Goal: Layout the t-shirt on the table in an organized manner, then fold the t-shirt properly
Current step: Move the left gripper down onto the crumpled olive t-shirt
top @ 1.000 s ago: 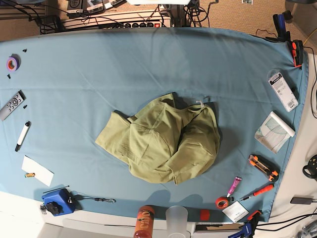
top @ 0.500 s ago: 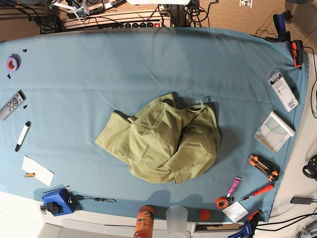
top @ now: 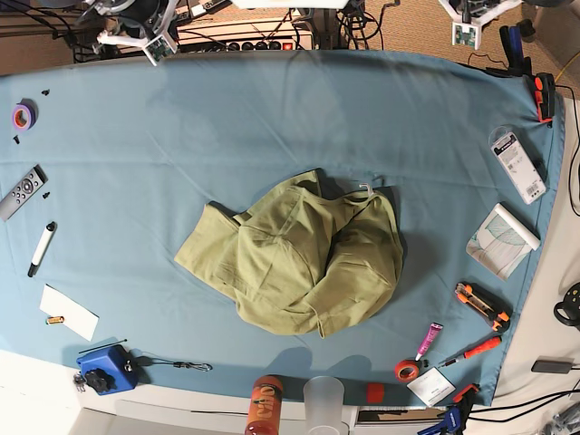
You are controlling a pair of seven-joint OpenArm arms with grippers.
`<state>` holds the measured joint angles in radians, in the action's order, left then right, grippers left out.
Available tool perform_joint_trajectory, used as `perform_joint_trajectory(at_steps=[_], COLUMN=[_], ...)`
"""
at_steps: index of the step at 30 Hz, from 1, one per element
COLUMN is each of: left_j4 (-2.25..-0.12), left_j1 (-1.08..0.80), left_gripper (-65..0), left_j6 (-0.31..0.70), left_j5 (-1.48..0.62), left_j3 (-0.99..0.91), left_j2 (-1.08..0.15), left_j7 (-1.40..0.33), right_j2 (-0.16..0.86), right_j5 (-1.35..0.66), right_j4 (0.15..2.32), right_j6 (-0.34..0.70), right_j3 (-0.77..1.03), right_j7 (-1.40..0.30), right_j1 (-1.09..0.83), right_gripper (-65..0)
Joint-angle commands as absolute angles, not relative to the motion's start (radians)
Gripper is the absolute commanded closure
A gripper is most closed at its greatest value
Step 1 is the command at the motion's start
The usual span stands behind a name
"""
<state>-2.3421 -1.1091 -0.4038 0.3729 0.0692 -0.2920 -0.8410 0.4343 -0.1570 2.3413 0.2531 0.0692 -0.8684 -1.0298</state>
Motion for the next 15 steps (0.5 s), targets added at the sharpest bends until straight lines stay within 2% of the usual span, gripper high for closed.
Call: perform_joint_trajectory(at_steps=[1,8,13,15], left_j4=[-2.356,-2.356,-2.356,-2.356], left_j1=[-1.118,-1.032,-0.943,-0.902], left_gripper=[0.0,0.0,0.0,-9.9], left_j6=[-0.408,-0.406,-0.406,-0.407], left_j5=[0.382,0.398,0.497,0.488], left_j3=[0.068,0.068,0.068,0.068], left_j2=[-0.297,-0.297,-0.296,-0.296], left_j7=[-0.833,-0.73,-0.678,-0.67], right_j2=[0.445,0.445,0.443,0.443], right_j5=[-0.14,-0.051,0.021,0.046], right_j4=[2.356,2.356,2.356,2.356], right_j6=[0.245,0.245,0.244,0.244], right_j3=[0.074,0.074,0.074,0.074], right_j7=[-0.858,-0.867,-0.866,-0.863], right_j1=[-1.022,-0.908,-0.875,-0.867], right_gripper=[0.0,0.0,0.0,0.0])
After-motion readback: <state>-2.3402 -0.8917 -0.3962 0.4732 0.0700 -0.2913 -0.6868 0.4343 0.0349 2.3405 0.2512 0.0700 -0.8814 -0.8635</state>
